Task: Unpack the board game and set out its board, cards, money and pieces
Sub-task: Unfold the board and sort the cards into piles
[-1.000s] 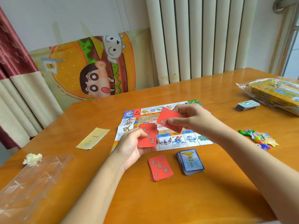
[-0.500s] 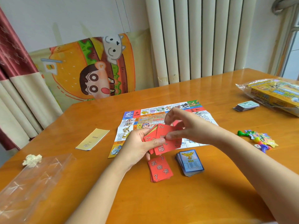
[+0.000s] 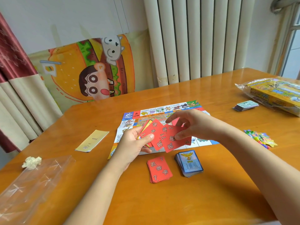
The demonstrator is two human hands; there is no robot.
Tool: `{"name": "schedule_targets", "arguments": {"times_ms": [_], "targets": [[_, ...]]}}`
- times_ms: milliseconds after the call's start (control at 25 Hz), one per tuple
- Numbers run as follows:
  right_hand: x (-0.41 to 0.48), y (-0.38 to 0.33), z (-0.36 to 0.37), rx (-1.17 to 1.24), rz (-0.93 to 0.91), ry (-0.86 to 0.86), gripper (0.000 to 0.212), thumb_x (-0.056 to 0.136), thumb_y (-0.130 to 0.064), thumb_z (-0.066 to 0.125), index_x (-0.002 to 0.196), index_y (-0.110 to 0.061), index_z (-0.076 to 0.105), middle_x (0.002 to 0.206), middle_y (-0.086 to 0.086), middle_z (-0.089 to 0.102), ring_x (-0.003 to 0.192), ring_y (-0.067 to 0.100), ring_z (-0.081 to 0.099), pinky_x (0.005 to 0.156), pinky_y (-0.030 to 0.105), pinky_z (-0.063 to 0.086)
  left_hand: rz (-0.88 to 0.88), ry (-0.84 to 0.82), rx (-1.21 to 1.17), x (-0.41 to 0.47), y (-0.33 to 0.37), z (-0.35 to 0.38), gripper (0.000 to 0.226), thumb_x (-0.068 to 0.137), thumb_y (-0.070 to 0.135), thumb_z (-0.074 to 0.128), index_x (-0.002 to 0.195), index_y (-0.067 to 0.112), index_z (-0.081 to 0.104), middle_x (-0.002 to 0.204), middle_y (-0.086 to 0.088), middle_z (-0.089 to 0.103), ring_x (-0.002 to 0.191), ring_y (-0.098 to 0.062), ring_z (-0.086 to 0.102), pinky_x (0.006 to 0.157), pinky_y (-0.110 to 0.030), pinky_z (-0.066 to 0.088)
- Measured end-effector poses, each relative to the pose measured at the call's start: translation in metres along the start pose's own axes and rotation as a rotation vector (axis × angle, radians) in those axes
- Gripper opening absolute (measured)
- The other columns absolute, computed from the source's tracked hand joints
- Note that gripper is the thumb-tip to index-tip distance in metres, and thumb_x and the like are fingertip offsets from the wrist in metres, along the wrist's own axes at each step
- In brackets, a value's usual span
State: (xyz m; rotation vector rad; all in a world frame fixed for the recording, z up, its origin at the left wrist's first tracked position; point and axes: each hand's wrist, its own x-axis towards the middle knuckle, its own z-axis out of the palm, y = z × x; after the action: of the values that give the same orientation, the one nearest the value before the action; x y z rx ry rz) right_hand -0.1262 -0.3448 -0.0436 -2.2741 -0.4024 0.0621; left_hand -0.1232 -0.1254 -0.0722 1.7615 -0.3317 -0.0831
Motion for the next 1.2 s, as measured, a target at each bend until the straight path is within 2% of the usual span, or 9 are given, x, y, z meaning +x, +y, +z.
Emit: {"name": "schedule_targets", "arguments": {"times_ms": [120,240,400,600,720,840,920,1080,1200], "targets": [[-0.001,0.0,-0.001,-0.001,-0.015,0.013,0.047,0.077,-0.011,0.077,0.109,-0.04,0.057,0.096,-0.006,0.065,0.081,0.008,0.062,0.063,0.014,0.05,0.006,0.051,0.017,0.001,-0.001,-0.001,0.021,0.085,0.008,0.067,0.102,0.021,0.064,0.085,0.008,0.073,0.07,-0.01,0.069,0.048,-0.02,0.052],[0.0,-0.001,0.004,0.019,-0.047,-0.018,0.045,0.079,-0.008,0.076,0.112,-0.034,0.06,0.097,-0.006,0.067,0.088,0.01,0.065,0.074,0.023,0.055,0.009,0.029,0.023,0.002,-0.001,0.0,0.021,0.083,0.007,0.069,0.1,0.02,0.066,0.089,0.003,0.074,0.072,-0.01,0.069,0.047,-0.019,0.05],[0.002,0.003,0.004,-0.07,-0.04,0.01,0.037,0.078,-0.007,0.075,0.109,-0.025,0.065,0.101,0.001,0.07,0.093,0.016,0.067,0.081,0.032,0.055,-0.049,-0.007,-0.071,0.001,-0.001,0.004,0.014,0.095,0.013,0.053,0.098,0.021,0.065,0.082,0.003,0.073,0.071,-0.01,0.068,0.051,-0.022,0.054],[0.002,0.001,0.0,0.011,-0.068,0.163,0.037,0.079,-0.004,0.074,0.108,-0.025,0.064,0.097,-0.005,0.068,0.088,0.013,0.066,0.076,0.021,0.055,0.011,0.008,0.016,0.002,0.0,-0.001,0.02,0.092,0.007,0.057,0.101,0.023,0.065,0.087,0.008,0.073,0.069,-0.007,0.066,0.049,-0.019,0.051],[0.001,-0.002,0.006,0.031,-0.104,0.113,0.046,0.082,-0.006,0.072,0.116,-0.035,0.062,0.108,-0.005,0.064,0.097,0.009,0.063,0.078,0.023,0.056,0.027,0.038,0.038,0.001,0.0,0.001,0.021,0.083,0.005,0.068,0.096,0.023,0.067,0.084,0.008,0.072,0.062,-0.003,0.062,0.046,-0.018,0.046],[0.001,-0.005,0.017,-0.047,-0.115,0.041,0.048,0.085,-0.005,0.067,0.121,-0.036,0.059,0.109,-0.003,0.063,0.096,0.011,0.063,0.076,0.023,0.056,0.032,0.071,0.055,0.002,-0.001,0.004,0.016,0.086,0.013,0.066,0.096,0.026,0.067,0.089,0.006,0.073,0.063,-0.007,0.06,0.047,-0.019,0.046],[0.003,-0.006,0.017,-0.047,-0.047,0.074,0.043,0.086,-0.003,0.065,0.118,-0.031,0.061,0.103,-0.001,0.063,0.094,0.017,0.063,0.075,0.026,0.055,0.013,0.102,0.01,0.002,0.001,0.004,0.014,0.095,0.018,0.054,0.098,0.025,0.066,0.089,0.005,0.072,0.065,-0.008,0.061,0.048,-0.019,0.049],[0.001,-0.008,0.015,0.387,0.171,-0.002,0.022,0.084,0.006,0.062,0.097,-0.011,0.065,0.099,0.015,0.069,0.093,0.036,0.067,0.081,0.041,0.055,-0.149,0.19,-0.183,0.005,0.008,-0.01,0.017,0.098,0.007,0.045,0.095,0.011,0.061,0.075,-0.006,0.07,0.053,-0.013,0.065,0.037,-0.019,0.045],[0.0,-0.013,0.03,0.311,0.25,-0.058,0.016,0.086,-0.001,0.059,0.081,-0.016,0.06,0.088,0.009,0.065,0.086,0.03,0.063,0.077,0.037,0.048,-0.283,0.186,-0.057,0.005,0.008,-0.023,0.018,0.096,0.006,0.043,0.094,0.007,0.061,0.067,-0.007,0.071,0.044,-0.014,0.061,0.033,-0.016,0.037]]}}
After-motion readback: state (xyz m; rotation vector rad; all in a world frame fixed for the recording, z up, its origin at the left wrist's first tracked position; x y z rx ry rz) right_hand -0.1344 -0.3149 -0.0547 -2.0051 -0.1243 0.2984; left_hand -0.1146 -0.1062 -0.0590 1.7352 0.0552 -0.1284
